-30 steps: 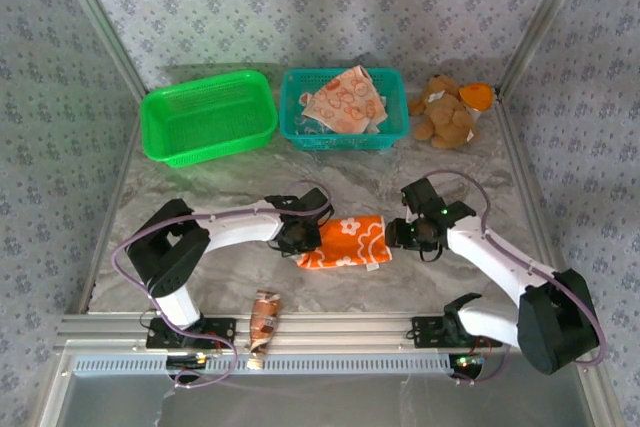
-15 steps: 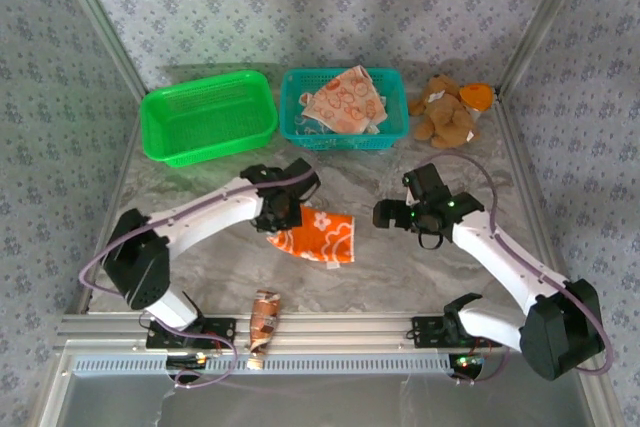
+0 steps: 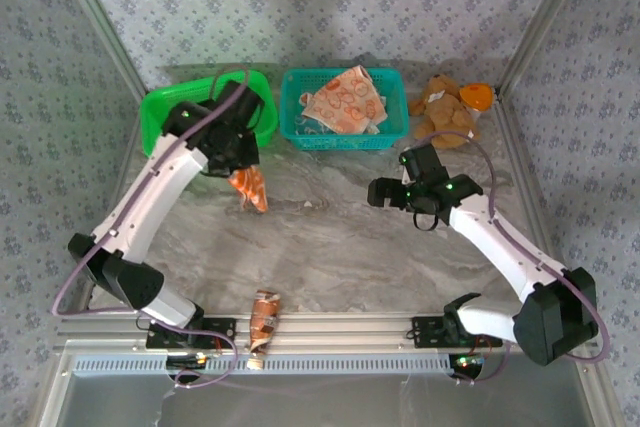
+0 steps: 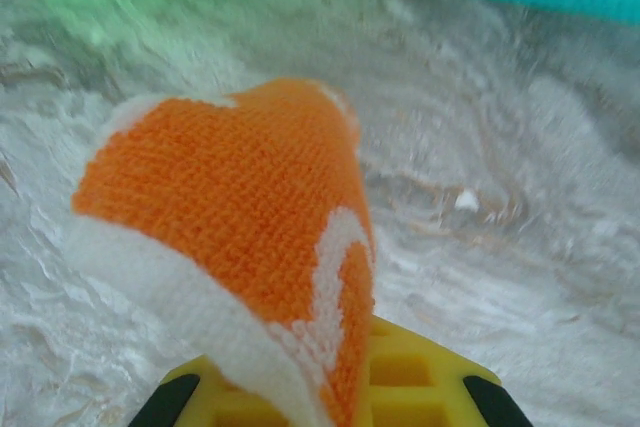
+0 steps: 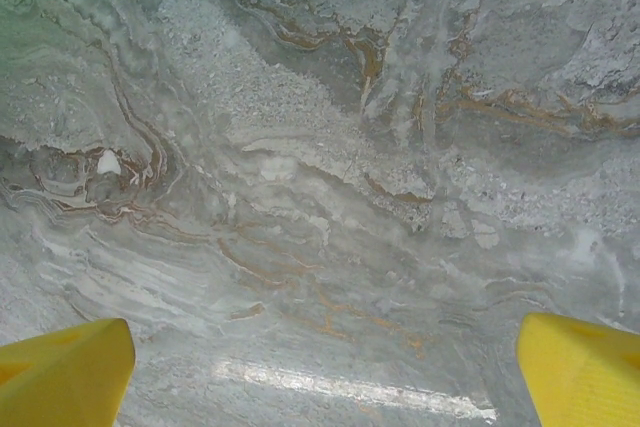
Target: Fold and stack the towels
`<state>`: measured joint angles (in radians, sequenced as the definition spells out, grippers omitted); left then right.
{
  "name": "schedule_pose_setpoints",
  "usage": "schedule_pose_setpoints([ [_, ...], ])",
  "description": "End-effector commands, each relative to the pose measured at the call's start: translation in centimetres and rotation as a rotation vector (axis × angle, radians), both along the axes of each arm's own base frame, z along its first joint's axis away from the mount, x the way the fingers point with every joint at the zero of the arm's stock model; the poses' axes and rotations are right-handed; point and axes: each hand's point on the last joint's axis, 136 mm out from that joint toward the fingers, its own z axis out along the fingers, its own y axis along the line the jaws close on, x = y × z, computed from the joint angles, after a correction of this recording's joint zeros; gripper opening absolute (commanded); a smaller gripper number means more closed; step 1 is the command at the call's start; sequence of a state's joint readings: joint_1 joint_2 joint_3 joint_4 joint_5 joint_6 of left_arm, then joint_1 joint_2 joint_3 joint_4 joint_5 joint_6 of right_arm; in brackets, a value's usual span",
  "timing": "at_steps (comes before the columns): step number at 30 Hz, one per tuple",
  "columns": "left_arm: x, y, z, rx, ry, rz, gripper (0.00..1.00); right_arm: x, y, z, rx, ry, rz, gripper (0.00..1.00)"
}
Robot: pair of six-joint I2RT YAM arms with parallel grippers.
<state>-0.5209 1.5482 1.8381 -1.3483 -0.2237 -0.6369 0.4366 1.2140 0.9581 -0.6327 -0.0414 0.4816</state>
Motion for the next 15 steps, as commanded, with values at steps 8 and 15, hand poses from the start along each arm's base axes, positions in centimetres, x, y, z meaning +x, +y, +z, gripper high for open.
schedule_pose_setpoints([
  [8, 7.0, 3.0, 6.5, -0.032, -0.147, 0.013, 0.0, 0.5, -0.3, 0.9, -0.028, 0.006, -0.009, 1.0],
  [15, 13.1, 5.5, 9.2, -0.105, -0.274, 0.08, 0.0, 0.5, -0.7, 0.8, -0.05, 0.027, -0.019, 1.0],
])
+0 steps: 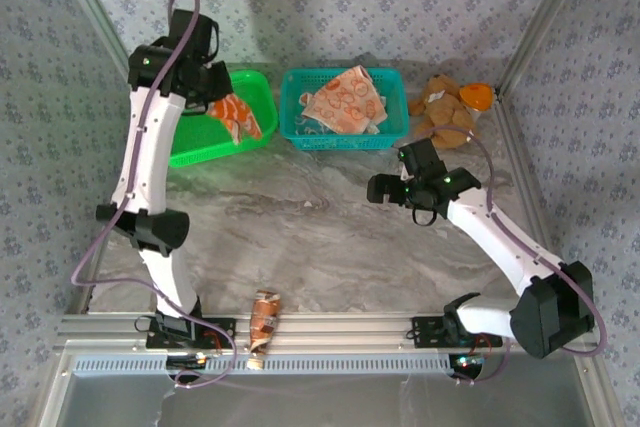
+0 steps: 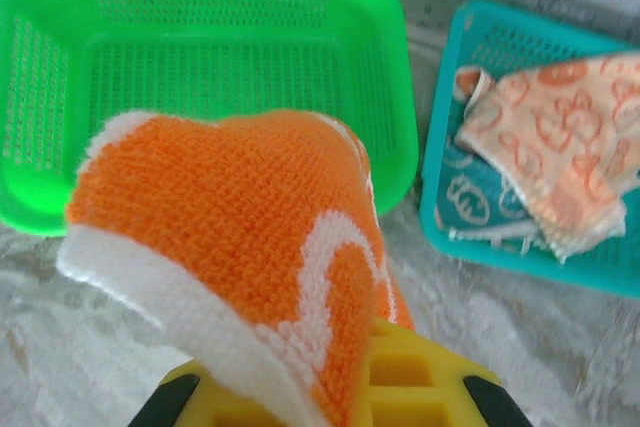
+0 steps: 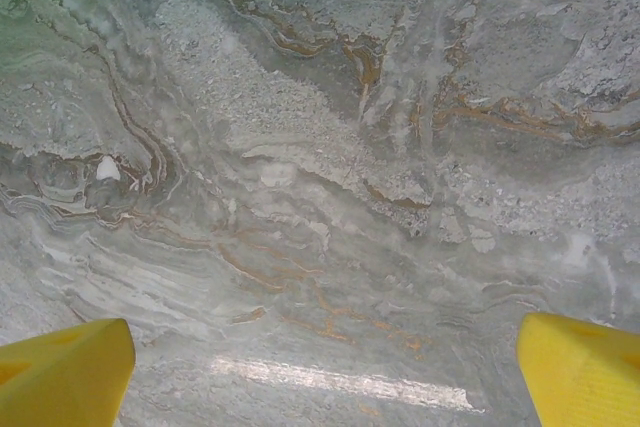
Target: Fold and stack the towels
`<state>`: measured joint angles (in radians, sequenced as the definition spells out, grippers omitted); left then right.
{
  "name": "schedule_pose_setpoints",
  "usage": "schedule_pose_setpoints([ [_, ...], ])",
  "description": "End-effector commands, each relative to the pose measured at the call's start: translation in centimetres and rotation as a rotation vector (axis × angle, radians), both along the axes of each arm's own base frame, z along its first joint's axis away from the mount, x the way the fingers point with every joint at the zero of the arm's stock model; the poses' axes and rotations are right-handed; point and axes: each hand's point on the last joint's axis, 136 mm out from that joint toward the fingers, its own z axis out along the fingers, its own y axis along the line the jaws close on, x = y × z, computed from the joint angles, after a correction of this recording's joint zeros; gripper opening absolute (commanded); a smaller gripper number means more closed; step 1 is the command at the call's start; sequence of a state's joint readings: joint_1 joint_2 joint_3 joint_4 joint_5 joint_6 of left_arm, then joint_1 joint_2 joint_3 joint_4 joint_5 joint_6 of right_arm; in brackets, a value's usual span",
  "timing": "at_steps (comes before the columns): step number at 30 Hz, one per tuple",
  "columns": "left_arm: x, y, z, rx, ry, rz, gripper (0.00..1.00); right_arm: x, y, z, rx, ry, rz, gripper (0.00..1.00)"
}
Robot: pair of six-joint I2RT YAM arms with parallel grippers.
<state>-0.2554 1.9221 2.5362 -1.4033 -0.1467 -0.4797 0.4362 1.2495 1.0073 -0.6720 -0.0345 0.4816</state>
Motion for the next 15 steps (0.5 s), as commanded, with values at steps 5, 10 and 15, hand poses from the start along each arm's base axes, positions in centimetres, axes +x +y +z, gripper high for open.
schedule_pose_setpoints([
  [5, 5.1, 2.5, 0.9, -0.051, -0.104, 0.013, 0.0, -0.2, -1.1, 0.1, -0.05, 0.025, -0.027, 1.0],
  [10, 8.3, 3.3, -1.2, 0.007, -0.104, 0.008, 0.0, -0.5, -1.4, -0.4, -0.064, 0.048, -0.031, 1.0],
  [15, 10.8, 2.9, -5.2, 0.022, -0.044, -0.025, 0.0, -0.7, -1.8, -0.7, -0.08, 0.064, -0.041, 1.0],
])
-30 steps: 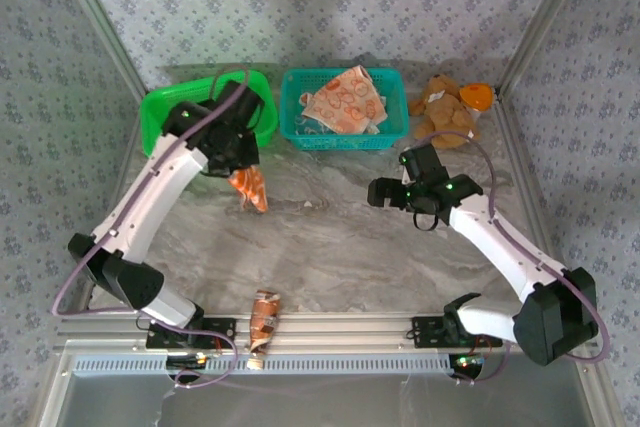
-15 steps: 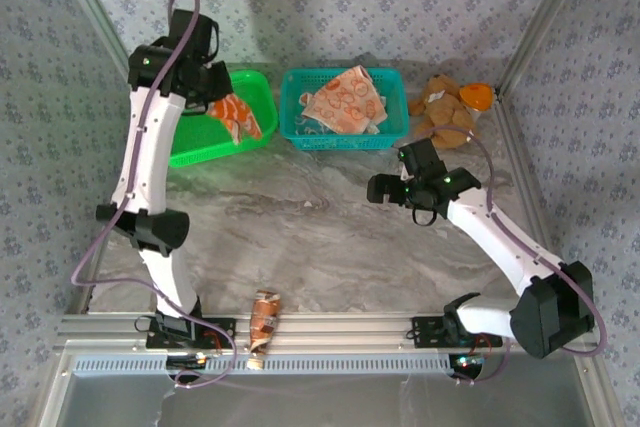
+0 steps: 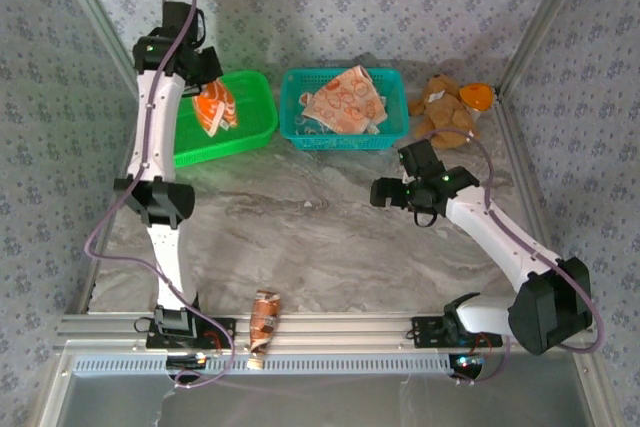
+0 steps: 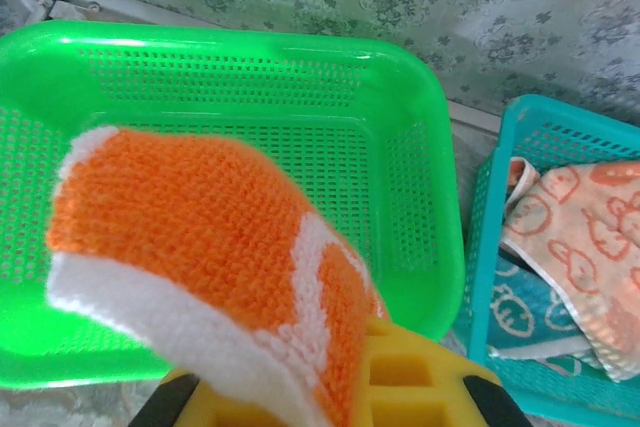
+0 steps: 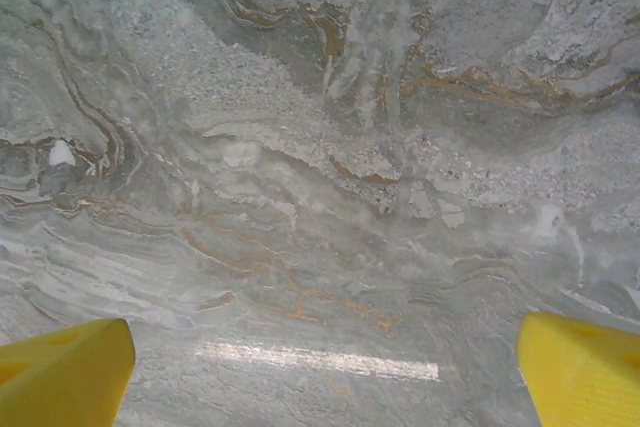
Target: Fold and stack the towels
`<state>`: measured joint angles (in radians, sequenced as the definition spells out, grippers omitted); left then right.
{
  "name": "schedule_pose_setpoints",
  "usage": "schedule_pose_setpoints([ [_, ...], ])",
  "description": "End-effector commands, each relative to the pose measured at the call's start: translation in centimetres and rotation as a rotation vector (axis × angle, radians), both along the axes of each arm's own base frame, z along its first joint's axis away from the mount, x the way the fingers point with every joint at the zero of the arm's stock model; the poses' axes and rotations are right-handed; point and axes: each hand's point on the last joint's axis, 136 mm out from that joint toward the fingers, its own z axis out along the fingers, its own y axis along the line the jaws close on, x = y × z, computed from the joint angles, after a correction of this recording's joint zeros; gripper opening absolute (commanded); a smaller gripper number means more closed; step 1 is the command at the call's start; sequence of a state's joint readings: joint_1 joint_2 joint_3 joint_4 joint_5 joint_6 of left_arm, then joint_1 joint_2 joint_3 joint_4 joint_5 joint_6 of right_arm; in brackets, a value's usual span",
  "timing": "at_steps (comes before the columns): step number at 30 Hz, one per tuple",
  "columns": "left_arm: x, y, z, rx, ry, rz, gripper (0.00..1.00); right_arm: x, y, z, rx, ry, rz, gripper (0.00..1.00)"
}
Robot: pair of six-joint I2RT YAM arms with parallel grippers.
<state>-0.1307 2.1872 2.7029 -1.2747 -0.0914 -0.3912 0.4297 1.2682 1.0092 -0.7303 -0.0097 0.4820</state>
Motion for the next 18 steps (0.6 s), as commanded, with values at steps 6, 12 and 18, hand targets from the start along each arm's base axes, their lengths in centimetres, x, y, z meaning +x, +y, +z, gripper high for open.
schedule_pose_setpoints([
  [6, 4.1, -3.1, -2.4, -0.07, -0.04, -0.133, 0.0, -0.5, -1.3, -0.5, -0.047, 0.039, -0.027, 1.0],
  [12, 6.1, -7.5, -2.8, -0.218, -0.087, -0.241, 0.0, -1.0, -1.7, -1.8, -0.054, 0.076, -0.041, 1.0],
  [18, 8.0, -11.1, -3.6, -0.393, -0.11, -0.286, 0.0, -1.3, -2.0, -2.5, -0.069, 0.101, -0.048, 1.0],
])
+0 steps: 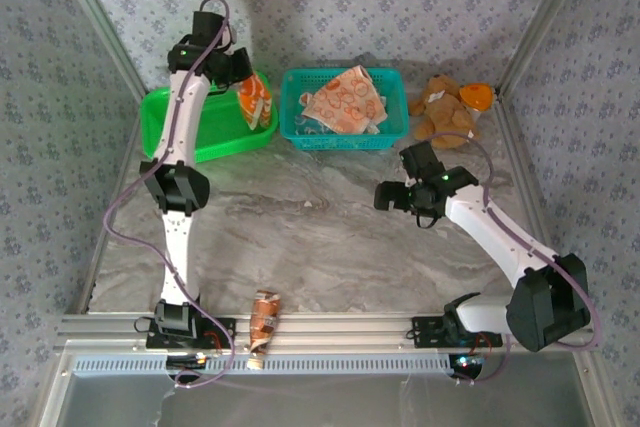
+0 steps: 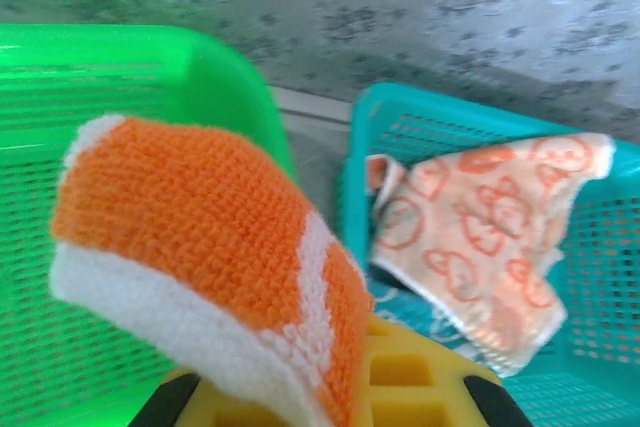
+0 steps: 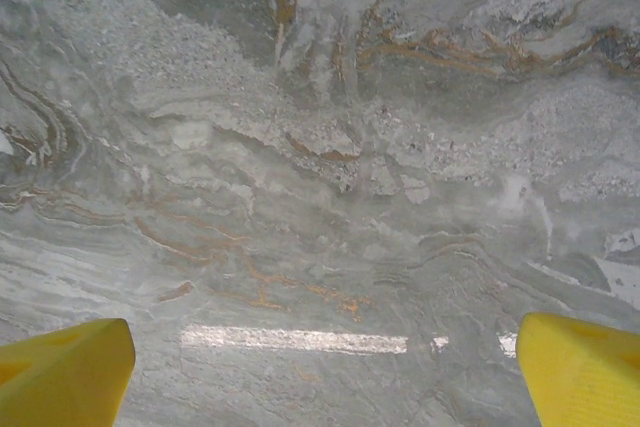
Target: Fold and stack the towels
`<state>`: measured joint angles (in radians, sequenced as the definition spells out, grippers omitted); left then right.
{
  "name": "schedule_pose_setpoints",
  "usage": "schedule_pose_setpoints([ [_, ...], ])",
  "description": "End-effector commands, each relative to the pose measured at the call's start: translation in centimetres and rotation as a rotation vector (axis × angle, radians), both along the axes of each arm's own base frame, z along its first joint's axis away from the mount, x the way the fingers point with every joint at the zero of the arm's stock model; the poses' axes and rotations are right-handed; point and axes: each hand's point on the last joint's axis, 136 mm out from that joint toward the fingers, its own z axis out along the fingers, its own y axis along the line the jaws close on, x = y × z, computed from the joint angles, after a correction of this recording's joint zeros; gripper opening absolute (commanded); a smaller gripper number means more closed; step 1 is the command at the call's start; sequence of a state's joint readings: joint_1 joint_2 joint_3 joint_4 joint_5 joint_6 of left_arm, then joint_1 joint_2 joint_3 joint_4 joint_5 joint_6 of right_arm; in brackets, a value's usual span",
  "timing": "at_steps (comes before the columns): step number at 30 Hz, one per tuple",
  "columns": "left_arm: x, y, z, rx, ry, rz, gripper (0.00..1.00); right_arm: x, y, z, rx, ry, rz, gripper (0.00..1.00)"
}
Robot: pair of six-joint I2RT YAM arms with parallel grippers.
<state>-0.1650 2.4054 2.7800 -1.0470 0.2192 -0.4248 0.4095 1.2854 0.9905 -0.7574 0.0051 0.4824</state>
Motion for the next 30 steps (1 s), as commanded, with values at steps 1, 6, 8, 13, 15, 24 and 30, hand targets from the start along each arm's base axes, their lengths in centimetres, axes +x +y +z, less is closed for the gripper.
schedule_pose_setpoints([
  [1, 1.6, -3.2, 1.3, -0.161, -0.061, -0.065, 0.0, -0.9, -0.9, -1.1, -0.034, 0.052, -0.023, 1.0],
  [6, 1.9, -2.4, 0.0, -0.156, -0.036, -0.08, 0.0, -1.1, -1.2, -1.3, -0.042, 0.063, -0.029, 1.0],
  [8, 1.8, -1.5, -0.6, -0.165, -0.016, -0.087, 0.0, -1.1, -1.2, -1.4, -0.039, 0.065, -0.03, 1.0],
  [13, 2.0, 0.7, -0.9, -0.177, -0.008, -0.085, 0.0, -0.7, -0.9, -1.6, -0.039, 0.078, -0.03, 1.0],
  [15, 2.2, 1.4, -0.8, -0.188, -0.008, -0.078, 0.0, -0.3, -0.8, -1.6, -0.043, 0.081, -0.031, 1.0],
  [24, 2.5, 4.5, -2.1, -0.209, 0.026, -0.047, 0.0, 1.0, 0.0, -1.5, -0.054, 0.077, -0.019, 1.0],
  [30, 2.4, 5.2, -2.4, -0.243, 0.041, -0.048, 0.0, 1.6, 0.9, -1.6, -0.057, 0.082, -0.001, 1.0],
])
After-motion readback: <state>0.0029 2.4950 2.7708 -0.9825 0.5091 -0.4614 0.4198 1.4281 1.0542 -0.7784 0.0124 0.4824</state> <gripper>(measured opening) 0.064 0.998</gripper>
